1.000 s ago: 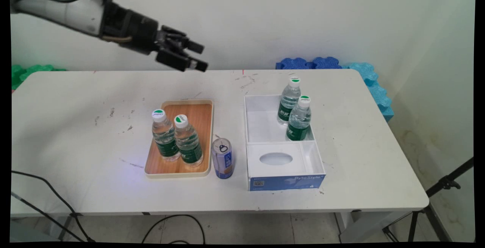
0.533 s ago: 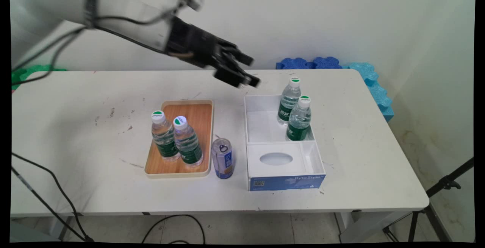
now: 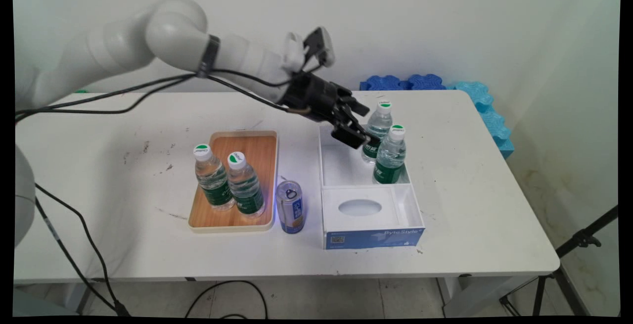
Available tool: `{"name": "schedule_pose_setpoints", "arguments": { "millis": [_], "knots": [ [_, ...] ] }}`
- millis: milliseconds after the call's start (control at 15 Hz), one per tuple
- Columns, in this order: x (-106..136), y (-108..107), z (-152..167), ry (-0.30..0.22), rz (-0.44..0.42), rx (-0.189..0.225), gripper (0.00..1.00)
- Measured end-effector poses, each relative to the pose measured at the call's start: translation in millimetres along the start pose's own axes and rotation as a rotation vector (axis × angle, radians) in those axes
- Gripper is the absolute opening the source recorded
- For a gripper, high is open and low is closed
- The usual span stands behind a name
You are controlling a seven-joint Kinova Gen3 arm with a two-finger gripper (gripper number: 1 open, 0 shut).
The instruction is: Pick up the green bottle from the white box, then place the picked object on the tray
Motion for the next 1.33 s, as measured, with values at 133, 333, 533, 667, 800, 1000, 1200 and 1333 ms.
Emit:
{"name": "schedule_pose_setpoints", "arguments": {
  "millis": [133,333,533,667,800,1000,1200,1333],
  "knots": [
    [-3,0,13,-0.012,0.003,0.006,1.00],
    [-7,1,31,-0.029,0.002,0.015,1.00],
    [-11,4,44,-0.038,0.001,0.015,1.00],
    [-13,6,53,-0.041,-0.002,0.019,1.00],
    [-15,7,60,-0.044,-0.007,0.024,1.00],
    [-16,8,68,-0.045,-0.010,0.028,0.00],
    [-17,9,71,-0.041,-0.016,0.033,0.00],
    [-15,9,69,-0.034,-0.022,0.036,0.00]
  ]
}}
